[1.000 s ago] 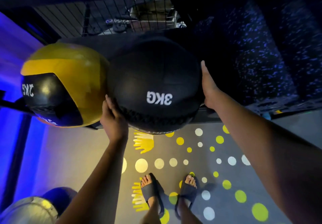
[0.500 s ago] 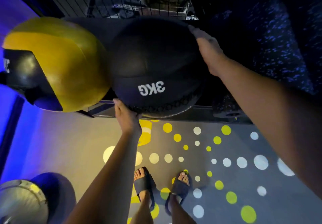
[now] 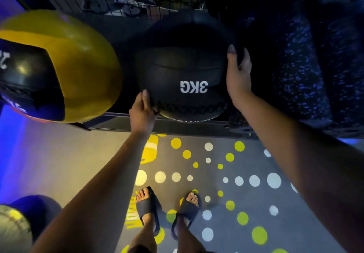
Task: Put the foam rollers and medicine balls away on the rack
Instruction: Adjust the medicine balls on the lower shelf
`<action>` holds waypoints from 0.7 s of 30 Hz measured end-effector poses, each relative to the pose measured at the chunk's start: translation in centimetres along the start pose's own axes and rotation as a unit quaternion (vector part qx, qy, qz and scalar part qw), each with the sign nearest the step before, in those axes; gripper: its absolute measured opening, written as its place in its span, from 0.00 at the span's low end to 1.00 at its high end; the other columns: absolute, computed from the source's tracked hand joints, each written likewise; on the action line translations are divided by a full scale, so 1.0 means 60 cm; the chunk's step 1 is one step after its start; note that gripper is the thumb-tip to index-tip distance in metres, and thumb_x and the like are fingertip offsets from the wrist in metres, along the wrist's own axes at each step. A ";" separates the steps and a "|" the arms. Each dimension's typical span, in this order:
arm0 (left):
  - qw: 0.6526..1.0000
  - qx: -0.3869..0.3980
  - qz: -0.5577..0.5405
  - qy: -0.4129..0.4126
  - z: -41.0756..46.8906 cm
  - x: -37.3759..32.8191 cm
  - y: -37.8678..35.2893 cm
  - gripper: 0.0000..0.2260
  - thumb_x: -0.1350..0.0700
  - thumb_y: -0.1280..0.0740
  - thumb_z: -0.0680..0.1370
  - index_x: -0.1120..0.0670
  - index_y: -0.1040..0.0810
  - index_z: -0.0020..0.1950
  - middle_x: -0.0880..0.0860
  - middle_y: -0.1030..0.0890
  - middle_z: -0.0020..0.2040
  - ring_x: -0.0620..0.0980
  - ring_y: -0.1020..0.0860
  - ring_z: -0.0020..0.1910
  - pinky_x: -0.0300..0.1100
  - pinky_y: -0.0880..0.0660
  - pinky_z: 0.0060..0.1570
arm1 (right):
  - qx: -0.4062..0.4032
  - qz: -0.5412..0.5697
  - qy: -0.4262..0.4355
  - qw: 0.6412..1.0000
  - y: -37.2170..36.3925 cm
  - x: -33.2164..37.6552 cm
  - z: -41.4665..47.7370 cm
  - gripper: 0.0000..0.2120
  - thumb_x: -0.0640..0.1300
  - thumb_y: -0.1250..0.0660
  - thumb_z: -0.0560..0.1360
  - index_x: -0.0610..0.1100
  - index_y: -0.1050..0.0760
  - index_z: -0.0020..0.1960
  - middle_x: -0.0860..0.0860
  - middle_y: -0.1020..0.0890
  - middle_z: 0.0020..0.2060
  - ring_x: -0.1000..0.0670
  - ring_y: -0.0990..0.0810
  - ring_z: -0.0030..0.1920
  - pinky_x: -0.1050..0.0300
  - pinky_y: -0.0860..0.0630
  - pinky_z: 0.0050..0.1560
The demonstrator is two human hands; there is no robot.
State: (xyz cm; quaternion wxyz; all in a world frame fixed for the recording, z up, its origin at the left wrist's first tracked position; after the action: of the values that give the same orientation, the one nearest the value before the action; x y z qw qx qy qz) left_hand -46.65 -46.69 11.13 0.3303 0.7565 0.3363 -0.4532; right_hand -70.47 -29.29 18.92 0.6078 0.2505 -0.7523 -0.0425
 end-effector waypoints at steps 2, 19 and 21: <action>1.000 0.006 0.003 0.008 -0.001 0.001 0.009 0.12 0.40 0.45 0.84 0.35 0.23 0.48 0.47 0.19 0.55 0.51 0.18 0.57 0.49 0.16 0.43 | -0.017 0.008 0.016 1.000 -0.008 -0.014 -0.020 0.40 0.73 0.44 0.75 0.57 0.47 0.81 0.54 0.44 0.81 0.48 0.40 0.79 0.48 0.40 0.78; 0.955 0.056 0.286 -0.050 -0.140 -0.169 0.171 0.14 0.43 0.39 0.79 0.53 0.24 0.51 0.62 0.18 0.47 0.64 0.18 0.48 0.50 0.21 0.47 | -0.008 -0.124 -0.205 0.971 0.100 -0.004 -0.314 0.26 0.55 0.49 0.86 0.37 0.32 0.74 0.33 0.28 0.70 0.33 0.29 0.70 0.47 0.33 0.67; 0.946 0.066 0.307 -0.079 -0.160 -0.178 0.199 0.07 0.52 0.36 0.81 0.54 0.22 0.53 0.61 0.17 0.50 0.62 0.18 0.51 0.45 0.27 0.47 | 0.019 -0.156 -0.222 0.962 0.071 -0.005 -0.367 0.26 0.55 0.49 0.86 0.37 0.31 0.72 0.32 0.26 0.68 0.32 0.27 0.68 0.45 0.30 0.65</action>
State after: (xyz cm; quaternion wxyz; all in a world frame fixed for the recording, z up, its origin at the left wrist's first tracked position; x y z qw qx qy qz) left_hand -36.39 -47.84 26.72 0.4282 0.8050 0.0295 -0.4096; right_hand -51.23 -20.12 25.88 0.4063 0.3606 -0.8207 -0.1773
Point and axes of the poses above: each hand's wrist, its own z-axis towards the middle knuckle, its own y-axis out of the back of the hand, x = y × z, the point moved 5 cm from there along z, towards the middle knuckle
